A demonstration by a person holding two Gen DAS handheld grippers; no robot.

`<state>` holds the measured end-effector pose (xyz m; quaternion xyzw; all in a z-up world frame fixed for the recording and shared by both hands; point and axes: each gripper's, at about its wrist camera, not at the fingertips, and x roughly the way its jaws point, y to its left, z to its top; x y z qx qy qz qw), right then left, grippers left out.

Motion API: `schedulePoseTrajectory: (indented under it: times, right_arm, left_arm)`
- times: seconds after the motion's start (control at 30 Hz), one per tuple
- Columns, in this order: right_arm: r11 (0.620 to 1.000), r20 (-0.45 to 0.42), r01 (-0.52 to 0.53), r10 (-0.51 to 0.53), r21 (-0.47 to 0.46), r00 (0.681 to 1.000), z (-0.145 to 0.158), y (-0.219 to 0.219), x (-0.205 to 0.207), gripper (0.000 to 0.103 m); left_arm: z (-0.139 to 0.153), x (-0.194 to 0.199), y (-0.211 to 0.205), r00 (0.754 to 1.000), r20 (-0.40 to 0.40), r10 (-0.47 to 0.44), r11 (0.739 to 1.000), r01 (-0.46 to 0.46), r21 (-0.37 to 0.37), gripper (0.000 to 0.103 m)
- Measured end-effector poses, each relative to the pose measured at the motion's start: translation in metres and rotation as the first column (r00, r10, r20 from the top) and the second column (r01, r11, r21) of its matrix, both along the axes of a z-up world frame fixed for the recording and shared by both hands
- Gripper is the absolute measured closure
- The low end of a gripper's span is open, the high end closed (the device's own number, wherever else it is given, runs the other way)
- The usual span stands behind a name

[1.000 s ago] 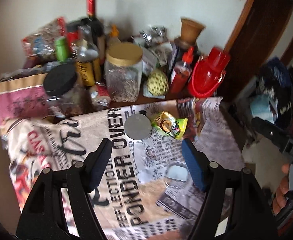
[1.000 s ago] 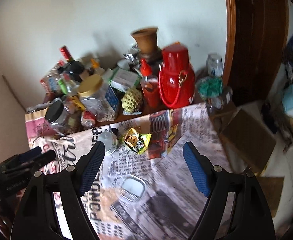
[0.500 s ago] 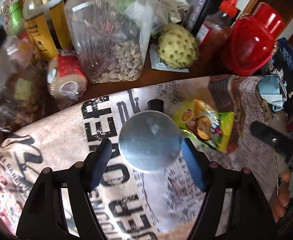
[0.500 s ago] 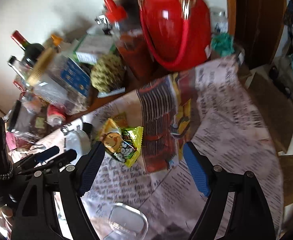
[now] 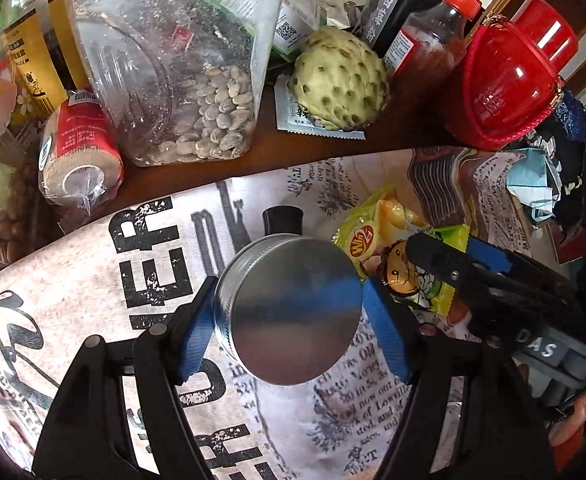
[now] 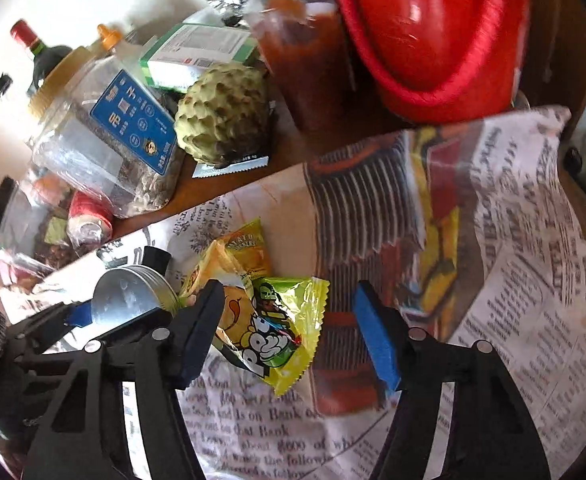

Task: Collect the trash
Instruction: 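Grasp the silver tin lid with the left tool while the right tool grasps the snack packet, then lift the silver tin and snack packet off the table with both tools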

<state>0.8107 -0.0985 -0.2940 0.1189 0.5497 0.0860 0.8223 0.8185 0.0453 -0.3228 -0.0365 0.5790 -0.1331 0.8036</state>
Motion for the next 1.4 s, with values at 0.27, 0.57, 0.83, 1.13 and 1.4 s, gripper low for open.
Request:
schedulePoseTrajectory:
  times: [0.27, 0.57, 0.83, 1.13, 1.4]
  right_arm:
    - [0.997, 0.018, -0.074, 0.074, -0.028, 0.997, -0.002, 0.006, -0.002, 0.081]
    - [0.995, 0.068, 0.064, -0.059, -0.082, 0.996, 0.022, -0.034, -0.027, 0.082]
    - [0.988, 0.075, 0.125, -0.119, -0.091, 0.990, 0.037, -0.069, -0.045, 0.082]
    - [0.988, 0.081, 0.142, -0.137, -0.067, 0.987, 0.047, -0.072, -0.058, 0.082]
    - [0.994, 0.148, 0.099, -0.093, -0.036, 0.985, 0.085, -0.084, -0.079, 0.082]
  left_arm:
    - [0.007, -0.007, 0.004, 1.000, -0.011, -0.015, 1.000, 0.015, -0.007, 0.032]
    - [0.005, -0.004, -0.008, 0.999, -0.032, -0.013, 1.000, 0.014, 0.024, 0.032]
    - [-0.007, 0.004, -0.032, 0.999, -0.042, 0.026, 0.995, -0.022, 0.095, 0.031]
    - [-0.001, -0.004, -0.055, 0.999, 0.012, 0.034, 0.984, -0.035, 0.173, 0.030]
    - [0.062, -0.042, -0.048, 0.994, 0.087, 0.070, 0.992, -0.078, 0.099, 0.030]
